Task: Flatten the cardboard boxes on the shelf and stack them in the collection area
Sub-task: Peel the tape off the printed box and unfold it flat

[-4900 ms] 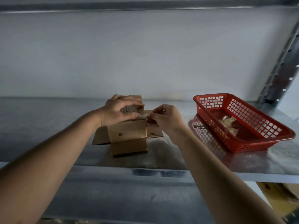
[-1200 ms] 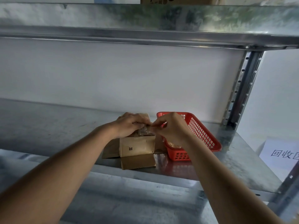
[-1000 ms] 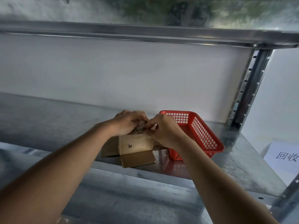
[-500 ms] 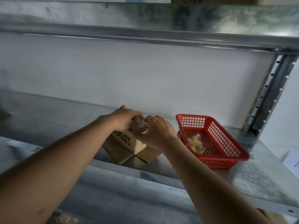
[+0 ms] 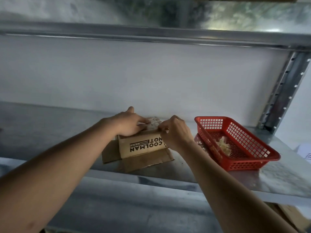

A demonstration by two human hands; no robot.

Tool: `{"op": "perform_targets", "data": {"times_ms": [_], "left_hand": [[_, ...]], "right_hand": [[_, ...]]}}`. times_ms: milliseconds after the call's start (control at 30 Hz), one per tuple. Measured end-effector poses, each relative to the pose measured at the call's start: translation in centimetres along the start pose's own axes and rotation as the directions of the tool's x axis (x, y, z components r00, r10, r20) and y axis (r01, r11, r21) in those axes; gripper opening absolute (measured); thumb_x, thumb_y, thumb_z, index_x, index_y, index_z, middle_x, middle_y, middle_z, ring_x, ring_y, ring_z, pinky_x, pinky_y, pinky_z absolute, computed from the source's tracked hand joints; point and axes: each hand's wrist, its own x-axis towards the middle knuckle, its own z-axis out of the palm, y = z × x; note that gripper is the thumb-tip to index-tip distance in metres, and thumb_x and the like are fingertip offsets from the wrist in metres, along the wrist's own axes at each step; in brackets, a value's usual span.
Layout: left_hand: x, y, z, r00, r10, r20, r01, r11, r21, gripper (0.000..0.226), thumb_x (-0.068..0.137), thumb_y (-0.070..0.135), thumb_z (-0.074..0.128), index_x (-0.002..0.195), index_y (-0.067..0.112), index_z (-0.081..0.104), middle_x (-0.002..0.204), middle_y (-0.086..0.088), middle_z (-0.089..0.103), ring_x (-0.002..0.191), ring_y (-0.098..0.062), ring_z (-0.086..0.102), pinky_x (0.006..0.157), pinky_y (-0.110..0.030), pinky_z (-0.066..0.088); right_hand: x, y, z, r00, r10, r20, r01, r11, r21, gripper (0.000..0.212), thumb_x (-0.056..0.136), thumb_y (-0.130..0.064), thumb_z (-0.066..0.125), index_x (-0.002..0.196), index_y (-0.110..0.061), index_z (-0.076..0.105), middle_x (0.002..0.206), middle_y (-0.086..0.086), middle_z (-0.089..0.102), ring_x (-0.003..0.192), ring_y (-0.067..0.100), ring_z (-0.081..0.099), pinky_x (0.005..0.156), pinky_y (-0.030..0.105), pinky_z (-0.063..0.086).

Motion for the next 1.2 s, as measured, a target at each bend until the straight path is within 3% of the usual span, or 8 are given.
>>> {"op": "perform_targets", "data": {"times_ms": [200,400,467,567,633,800,933,1200], "left_hand": [[-0.5,-1.1,-0.9,0.997,0.003,0.078,0.000,0.999,-0.038,0.045,0.104,0.062,0.037,0.147,0.054,0.048,0.122,-0.003,0.034,0.086,-0.018,0.050,0.103,-0.034,0.041],[-1.6,-1.8,-0.7,0.997,0.061,-0.040,-0.062,0.998,-0.006,0.044,0.099,0.063,0.051,0.123,0.032,0.071,0.109,-0.003,0.046,0.079,-0.017,0.059,0.066,-0.030,0.045],[-1.5,-2.0,-0.4,0.994,0.078,-0.075,-0.072,0.994,0.087,0.044,0.101,0.061,0.048,0.108,0.024,0.071,0.118,-0.007,0.049,0.090,-0.020,0.059,0.081,-0.035,0.050],[-1.2,-2.6,0.7,0.982,0.183,-0.053,-0.175,0.977,0.125,0.046,0.108,0.052,0.040,0.146,0.030,0.054,0.164,-0.004,0.031,0.150,-0.032,0.031,0.120,-0.052,0.032],[-1.1,-3.1,1.3,0.966,0.257,0.006,-0.256,0.965,-0.058,0.048,0.111,0.042,0.037,0.159,0.037,0.036,0.172,0.006,0.013,0.159,-0.021,0.007,0.128,-0.044,0.014],[-0.1,-4.0,2.2,0.972,0.236,-0.021,-0.235,0.951,-0.202,0.045,0.110,0.045,0.035,0.155,0.045,0.040,0.171,0.008,0.017,0.157,-0.016,0.019,0.122,-0.029,0.017],[0.7,-3.8,2.7,0.974,0.222,-0.046,-0.226,0.945,-0.237,0.046,0.110,0.045,0.036,0.155,0.042,0.042,0.171,0.004,0.019,0.157,-0.016,0.018,0.119,-0.026,0.012],[1.0,-3.8,2.6,0.986,0.161,-0.033,-0.165,0.969,-0.186,0.044,0.106,0.059,0.034,0.148,0.053,0.045,0.154,0.005,0.041,0.146,-0.025,0.028,0.122,-0.049,0.024]], "right_hand": [[0.5,-1.5,1.6,0.984,0.115,0.140,-0.124,0.991,0.055,0.046,0.101,-0.051,0.049,0.123,-0.015,0.067,0.131,0.005,0.059,0.115,0.029,0.060,0.093,0.038,0.049],[1.1,-1.8,2.9,0.960,0.141,0.242,-0.243,0.846,0.475,0.038,0.107,-0.030,0.052,0.142,-0.018,0.057,0.137,0.010,0.063,0.125,0.032,0.060,0.109,0.051,0.047],[1.1,-1.8,3.4,0.964,0.159,0.212,-0.256,0.764,0.592,0.033,0.106,-0.026,0.055,0.139,-0.020,0.061,0.126,0.012,0.069,0.115,0.032,0.067,0.102,0.054,0.053],[0.9,-1.5,4.1,0.960,0.254,0.121,-0.267,0.690,0.672,0.040,0.099,-0.034,0.069,0.136,-0.021,0.064,0.128,0.003,0.069,0.109,0.023,0.070,0.095,0.046,0.059],[0.5,-1.3,4.0,0.948,0.318,0.015,-0.260,0.746,0.613,0.039,0.088,-0.045,0.079,0.121,-0.026,0.072,0.115,-0.007,0.073,0.099,0.015,0.071,0.087,0.040,0.061],[-0.7,-1.1,3.2,0.974,0.215,-0.070,-0.157,0.868,0.470,0.030,0.094,-0.052,0.067,0.086,-0.026,0.080,0.081,-0.014,0.075,0.077,0.007,0.071,0.077,0.044,0.062],[-2.7,-0.4,2.6,1.000,0.007,-0.003,-0.006,0.931,0.365,0.048,0.071,-0.051,0.089,0.112,-0.030,0.078,0.096,-0.019,0.073,0.083,-0.003,0.071,0.072,0.012,0.056],[-4.1,0.2,2.3,0.984,-0.117,-0.133,0.135,0.982,0.133,0.045,0.079,-0.021,0.088,0.123,-0.018,0.076,0.107,0.001,0.078,0.087,0.012,0.074,0.081,0.029,0.061]]}}
